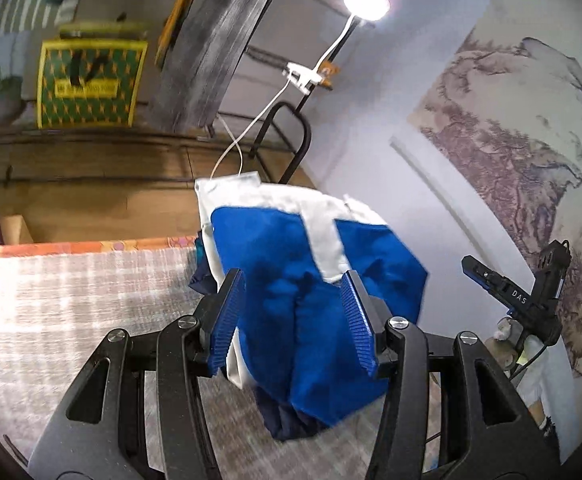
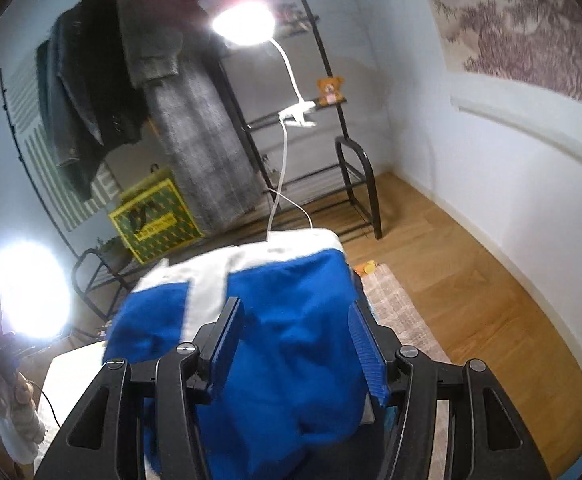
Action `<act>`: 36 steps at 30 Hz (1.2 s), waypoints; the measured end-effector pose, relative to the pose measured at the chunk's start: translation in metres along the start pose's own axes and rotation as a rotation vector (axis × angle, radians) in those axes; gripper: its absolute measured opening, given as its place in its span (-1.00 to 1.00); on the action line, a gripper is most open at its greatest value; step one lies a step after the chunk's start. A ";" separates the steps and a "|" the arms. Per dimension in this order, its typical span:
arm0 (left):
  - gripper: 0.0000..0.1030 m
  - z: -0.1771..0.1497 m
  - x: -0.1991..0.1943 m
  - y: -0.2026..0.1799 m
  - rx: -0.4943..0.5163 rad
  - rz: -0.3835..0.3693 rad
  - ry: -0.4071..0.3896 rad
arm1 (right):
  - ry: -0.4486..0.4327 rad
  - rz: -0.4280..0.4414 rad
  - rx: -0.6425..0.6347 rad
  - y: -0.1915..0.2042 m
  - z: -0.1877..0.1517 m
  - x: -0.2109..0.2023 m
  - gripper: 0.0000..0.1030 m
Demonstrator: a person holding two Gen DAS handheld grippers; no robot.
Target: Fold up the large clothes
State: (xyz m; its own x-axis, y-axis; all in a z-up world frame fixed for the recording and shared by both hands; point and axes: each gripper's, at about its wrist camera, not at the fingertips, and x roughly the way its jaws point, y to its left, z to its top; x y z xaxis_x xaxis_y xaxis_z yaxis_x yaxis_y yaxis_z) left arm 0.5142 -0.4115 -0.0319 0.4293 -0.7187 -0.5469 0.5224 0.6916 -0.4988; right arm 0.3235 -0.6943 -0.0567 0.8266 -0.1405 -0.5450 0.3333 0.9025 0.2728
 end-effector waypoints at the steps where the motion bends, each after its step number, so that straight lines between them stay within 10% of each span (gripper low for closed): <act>1: -0.03 -0.001 -0.014 -0.005 0.009 -0.001 -0.011 | -0.006 0.006 -0.003 0.005 0.001 -0.008 0.12; 24: -0.02 -0.088 -0.361 -0.108 0.230 -0.033 -0.202 | -0.231 0.087 -0.116 0.117 -0.038 -0.303 0.12; 36: -0.02 -0.135 -0.460 -0.124 0.265 -0.026 -0.239 | -0.280 0.056 -0.171 0.140 -0.084 -0.396 0.13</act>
State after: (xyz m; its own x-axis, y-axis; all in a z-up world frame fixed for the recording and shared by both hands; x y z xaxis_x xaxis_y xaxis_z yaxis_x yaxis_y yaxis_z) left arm 0.1524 -0.1569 0.1910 0.5573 -0.7538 -0.3481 0.6949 0.6529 -0.3014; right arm 0.0048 -0.4777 0.1306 0.9419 -0.1743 -0.2872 0.2228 0.9639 0.1458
